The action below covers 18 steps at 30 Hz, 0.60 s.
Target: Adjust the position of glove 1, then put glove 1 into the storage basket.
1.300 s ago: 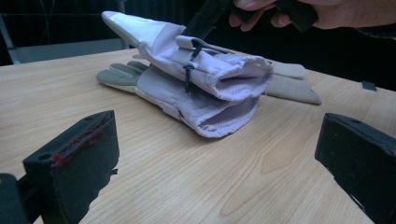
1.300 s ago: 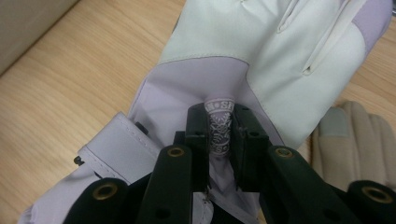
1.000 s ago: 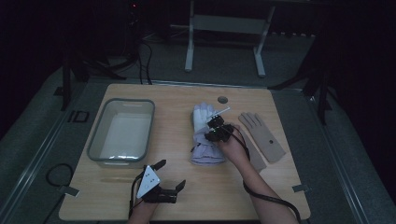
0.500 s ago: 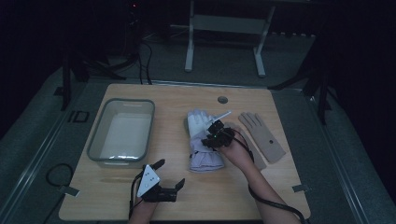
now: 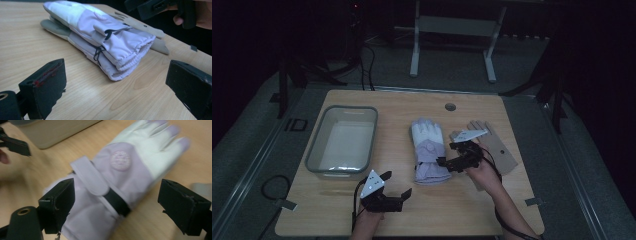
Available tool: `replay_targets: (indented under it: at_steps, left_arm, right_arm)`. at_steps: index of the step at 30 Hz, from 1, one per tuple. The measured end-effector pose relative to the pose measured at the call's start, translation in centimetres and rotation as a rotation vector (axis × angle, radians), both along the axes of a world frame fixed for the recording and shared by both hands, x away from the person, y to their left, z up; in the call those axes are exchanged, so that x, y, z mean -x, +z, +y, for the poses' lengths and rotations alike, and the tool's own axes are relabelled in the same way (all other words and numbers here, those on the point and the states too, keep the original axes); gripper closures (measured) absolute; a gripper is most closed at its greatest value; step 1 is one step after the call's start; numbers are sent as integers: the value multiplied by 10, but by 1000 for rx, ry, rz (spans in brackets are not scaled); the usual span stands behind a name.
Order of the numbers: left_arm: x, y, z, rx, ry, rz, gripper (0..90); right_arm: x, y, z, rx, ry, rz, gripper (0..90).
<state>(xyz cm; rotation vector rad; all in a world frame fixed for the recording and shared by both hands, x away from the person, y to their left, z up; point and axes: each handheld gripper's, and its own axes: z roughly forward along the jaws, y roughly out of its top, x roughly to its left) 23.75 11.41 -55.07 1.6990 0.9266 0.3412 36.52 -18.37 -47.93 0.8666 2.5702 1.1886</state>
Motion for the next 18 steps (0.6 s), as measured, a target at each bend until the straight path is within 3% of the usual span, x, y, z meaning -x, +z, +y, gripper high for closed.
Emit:
replay_targets:
  at_steps: [1,3,4,7,10,13,15,17,18]
  left_arm:
    - [0,1,0,-2,-7,12,31]
    - [-3,4,-3,-17,-28,34,30]
    - [-3,6,-4,-23,-33,36,24]
    - [-6,15,-10,-49,-45,25,17]
    - [-13,29,-13,-68,-44,12,16]
    - [-20,41,-17,-108,-37,-7,16]
    - [-28,49,-18,-107,-43,-6,16]
    - [-34,55,-21,-114,-33,-1,18]
    - [-37,58,-22,-117,-31,0,18]
  right_arm:
    - [2,0,-3,6,-2,-36,137]
    - [4,0,-6,8,-8,-58,133]
    - [10,-1,-13,27,-37,-117,129]
    - [13,0,-20,17,-43,-83,130]
    - [16,4,-27,-30,-59,-84,130]
    - [13,7,-29,-61,-68,-110,130]
    - [10,9,-28,-72,-54,-160,139]
    - [6,11,-26,-67,-40,-131,149]
    - [3,12,-23,-45,-44,-76,146]
